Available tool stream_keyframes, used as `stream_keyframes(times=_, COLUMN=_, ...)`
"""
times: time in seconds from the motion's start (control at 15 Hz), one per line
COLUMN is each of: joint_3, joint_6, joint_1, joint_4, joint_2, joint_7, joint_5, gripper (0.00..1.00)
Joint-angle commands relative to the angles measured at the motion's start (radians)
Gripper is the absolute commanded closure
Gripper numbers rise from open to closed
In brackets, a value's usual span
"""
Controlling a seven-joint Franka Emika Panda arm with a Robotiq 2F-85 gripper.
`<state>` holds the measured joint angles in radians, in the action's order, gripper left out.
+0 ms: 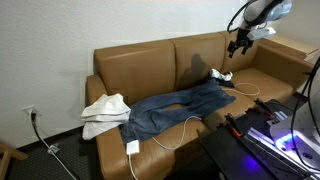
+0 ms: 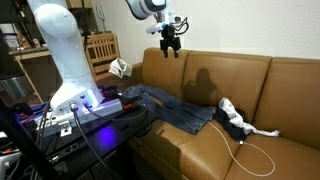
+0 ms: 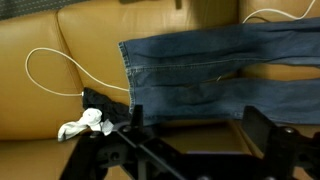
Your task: Fold the trouser on the couch
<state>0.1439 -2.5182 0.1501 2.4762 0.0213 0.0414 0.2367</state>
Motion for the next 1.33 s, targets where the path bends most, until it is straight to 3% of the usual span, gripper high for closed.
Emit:
stream_keyframes(times=0.0, joint_3=0.022, joint_6=-0.057, joint_1=-0.032, joint_4=-0.172, joint_2=0.251, joint_7=0.290, joint_5=0.227, gripper=0.00)
stream_keyframes(times=0.13, joint_3=0.073, joint_6=-0.040, joint_1=-0.071, joint_4=-0.261, joint_2=0.374, joint_7=0.448, joint_5=0.264, gripper=0.00)
stream_keyframes(times=0.33, joint_3=0.057, joint_6=0.037, joint_1=-0.027, joint_4=-0.387, joint_2=0.532, joint_7=0.371, joint_5=0.035, gripper=0.00)
stream_keyframes(times=0.4, joint_3=0.031, joint_6=0.080, joint_1=0.001, joint_4=-0.404, joint_2=0.531, joint_7=0.313, joint_5=-0.058, gripper=0.00)
stream_keyframes(times=0.47, joint_3=0.092, joint_6=-0.001, joint_1=-0.069, joint_4=-0.323, joint_2=0.485, joint_7=0.368, joint_5=0.024, gripper=0.00)
stream_keyframes(times=0.6, joint_3=0.080, joint_6=0.032, joint_1=-0.049, joint_4=-0.381, joint_2=0.540, joint_7=0.325, joint_5=-0.053, gripper=0.00)
stream_keyframes(times=0.73, joint_3=0.076, joint_6=0.048, joint_1=-0.046, joint_4=-0.397, joint_2=0.545, joint_7=0.324, joint_5=-0.060, gripper=0.00)
stream_keyframes(times=0.87, joint_3=0.077, joint_6=0.015, joint_1=-0.053, joint_4=-0.386, joint_2=0.562, joint_7=0.219, joint_5=0.015, gripper=0.00)
stream_keyframes(times=1.27, joint_3=-0.044, joint_6=0.081, joint_1=0.126, joint_4=-0.628, joint_2=0.764, joint_7=-0.201, joint_5=-0.118, gripper=0.00)
